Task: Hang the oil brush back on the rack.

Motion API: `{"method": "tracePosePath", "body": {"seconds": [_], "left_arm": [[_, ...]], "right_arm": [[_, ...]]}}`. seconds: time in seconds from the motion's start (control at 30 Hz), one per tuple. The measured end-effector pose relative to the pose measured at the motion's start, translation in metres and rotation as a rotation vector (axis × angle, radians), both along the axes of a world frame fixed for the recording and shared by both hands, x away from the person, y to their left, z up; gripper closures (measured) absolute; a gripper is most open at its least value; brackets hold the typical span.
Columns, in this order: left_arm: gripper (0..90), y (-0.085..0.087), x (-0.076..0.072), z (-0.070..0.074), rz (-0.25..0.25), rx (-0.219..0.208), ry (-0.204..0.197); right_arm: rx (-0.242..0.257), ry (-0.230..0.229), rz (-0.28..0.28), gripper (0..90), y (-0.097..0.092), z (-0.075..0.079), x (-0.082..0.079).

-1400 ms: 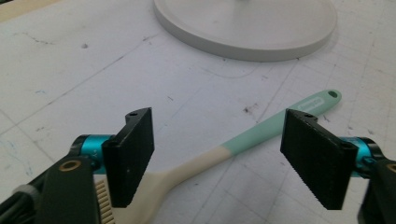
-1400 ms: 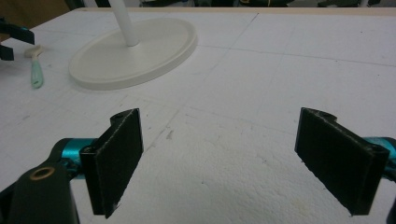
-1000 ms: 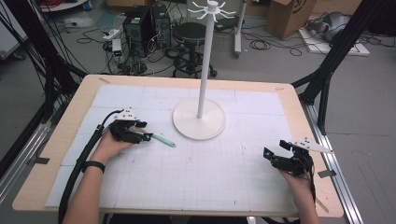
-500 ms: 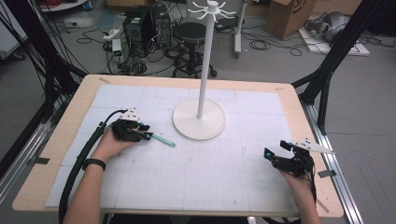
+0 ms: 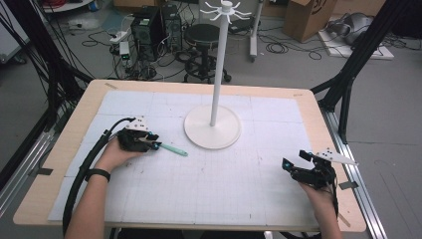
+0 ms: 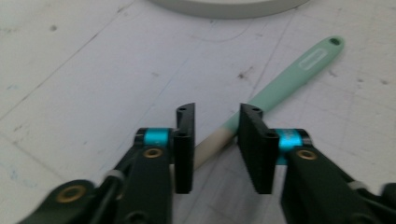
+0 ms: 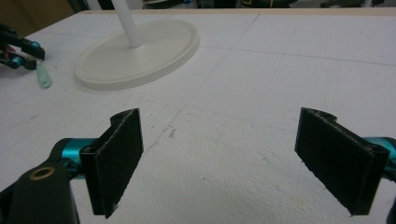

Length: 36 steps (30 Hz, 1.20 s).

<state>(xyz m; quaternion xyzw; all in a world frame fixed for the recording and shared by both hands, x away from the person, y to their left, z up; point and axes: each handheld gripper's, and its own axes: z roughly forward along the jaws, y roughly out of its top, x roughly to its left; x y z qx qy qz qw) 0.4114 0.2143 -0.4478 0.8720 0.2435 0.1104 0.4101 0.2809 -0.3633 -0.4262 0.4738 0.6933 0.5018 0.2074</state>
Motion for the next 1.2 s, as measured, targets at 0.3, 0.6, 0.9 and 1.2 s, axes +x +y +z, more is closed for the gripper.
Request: {"method": "tracePosePath", "body": {"seconds": [0.3,0.6,0.9,1.2], "left_arm": [[63.2,0.001,-0.007,0.003,0.002,-0.013,0.068],[69.7,0.005,-0.011,0.005,-0.021,-0.002,0.094],[76.5,0.005,-0.015,0.009,-0.084,0.028,0.107],[75.9,0.002,-0.020,0.008,-0.109,0.056,0.054]], "right_arm": [[0.003,0.011,0.005,14.4,0.001,-0.001,0.000],[0.013,0.006,0.000,14.4,-0.001,0.001,0.000],[0.013,0.002,0.002,14.4,-0.001,0.001,0.000],[0.018,-0.001,0.005,14.4,0.000,0.003,0.001]]}}
